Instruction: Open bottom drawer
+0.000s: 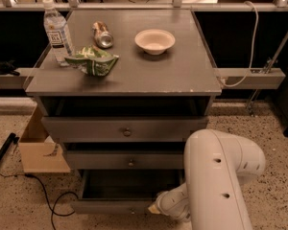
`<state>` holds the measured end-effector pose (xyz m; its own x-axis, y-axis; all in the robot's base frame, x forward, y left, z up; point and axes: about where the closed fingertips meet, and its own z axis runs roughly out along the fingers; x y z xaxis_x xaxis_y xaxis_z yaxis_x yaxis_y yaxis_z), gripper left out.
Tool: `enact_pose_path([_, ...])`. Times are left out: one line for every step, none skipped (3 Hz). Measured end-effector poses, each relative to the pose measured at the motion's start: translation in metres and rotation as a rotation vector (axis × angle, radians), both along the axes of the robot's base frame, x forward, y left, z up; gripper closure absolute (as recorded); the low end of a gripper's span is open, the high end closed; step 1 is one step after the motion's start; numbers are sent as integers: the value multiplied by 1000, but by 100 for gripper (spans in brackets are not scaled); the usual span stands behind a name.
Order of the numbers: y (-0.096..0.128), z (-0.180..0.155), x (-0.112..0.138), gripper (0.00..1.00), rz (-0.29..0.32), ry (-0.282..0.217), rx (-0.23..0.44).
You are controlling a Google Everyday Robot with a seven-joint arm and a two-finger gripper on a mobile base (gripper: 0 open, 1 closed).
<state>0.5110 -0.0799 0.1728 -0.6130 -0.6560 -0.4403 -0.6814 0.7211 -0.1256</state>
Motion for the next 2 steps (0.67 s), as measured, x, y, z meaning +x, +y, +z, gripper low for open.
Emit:
enact_pose_path([0,0,0,37,0,0,0])
enact_pose_path([0,0,0,6,0,0,0])
